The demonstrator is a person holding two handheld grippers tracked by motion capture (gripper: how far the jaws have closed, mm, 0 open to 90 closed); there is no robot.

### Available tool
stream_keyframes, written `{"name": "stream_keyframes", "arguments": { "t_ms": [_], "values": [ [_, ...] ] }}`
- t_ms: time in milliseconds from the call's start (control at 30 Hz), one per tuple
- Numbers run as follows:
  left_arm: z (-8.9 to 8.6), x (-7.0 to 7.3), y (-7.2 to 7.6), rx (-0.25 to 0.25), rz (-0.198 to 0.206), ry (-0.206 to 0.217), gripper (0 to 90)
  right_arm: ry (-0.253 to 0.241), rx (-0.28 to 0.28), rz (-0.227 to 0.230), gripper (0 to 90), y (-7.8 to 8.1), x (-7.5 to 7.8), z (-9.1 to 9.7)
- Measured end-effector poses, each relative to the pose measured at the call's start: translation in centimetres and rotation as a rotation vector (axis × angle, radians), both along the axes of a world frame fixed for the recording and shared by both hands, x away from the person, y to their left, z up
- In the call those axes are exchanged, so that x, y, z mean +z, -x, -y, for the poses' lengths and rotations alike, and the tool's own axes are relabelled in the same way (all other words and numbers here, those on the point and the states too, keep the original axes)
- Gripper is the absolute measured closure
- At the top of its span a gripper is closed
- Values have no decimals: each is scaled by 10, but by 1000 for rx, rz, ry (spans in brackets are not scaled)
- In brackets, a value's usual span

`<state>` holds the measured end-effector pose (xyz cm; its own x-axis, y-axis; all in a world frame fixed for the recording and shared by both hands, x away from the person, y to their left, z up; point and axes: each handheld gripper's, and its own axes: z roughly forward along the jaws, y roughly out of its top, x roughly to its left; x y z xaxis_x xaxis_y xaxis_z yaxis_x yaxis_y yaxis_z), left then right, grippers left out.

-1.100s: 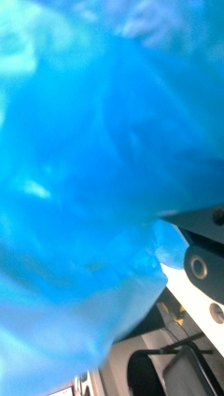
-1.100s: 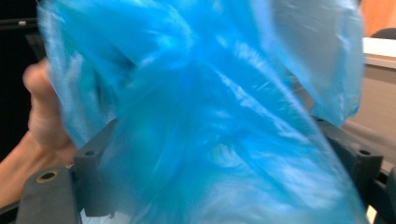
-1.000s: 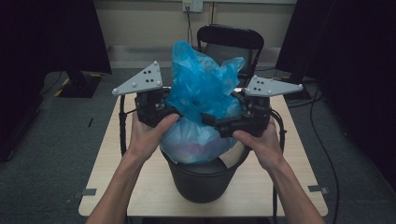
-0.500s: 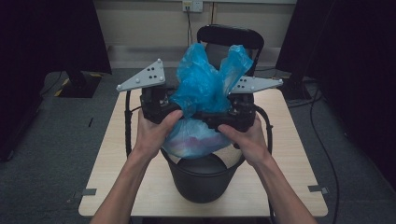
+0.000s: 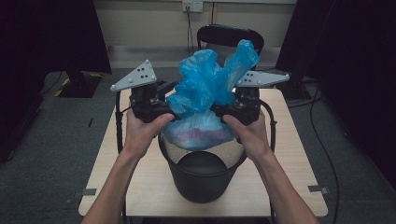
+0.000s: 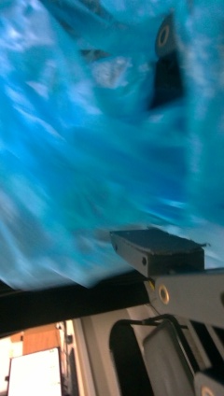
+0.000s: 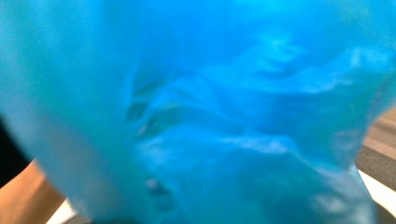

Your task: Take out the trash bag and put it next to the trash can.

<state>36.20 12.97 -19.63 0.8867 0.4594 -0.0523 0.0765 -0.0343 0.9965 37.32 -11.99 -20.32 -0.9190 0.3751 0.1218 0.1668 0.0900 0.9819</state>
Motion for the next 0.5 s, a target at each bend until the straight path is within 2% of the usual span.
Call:
{"name": "stream_keyframes", "arguments": {
  "t_ms": [133,333,500],
  "values": [
    [-12,-2,-1,20,-6,25,337,-29,-44,7,898,-6,1,9],
    [-14,-7,-5,35,-18,16,312,-63,-64,1,898,-15,2,16],
    [-15,-13,-7,70,-31,11,286,-75,-72,6,898,-20,4,19]
  ]
}}
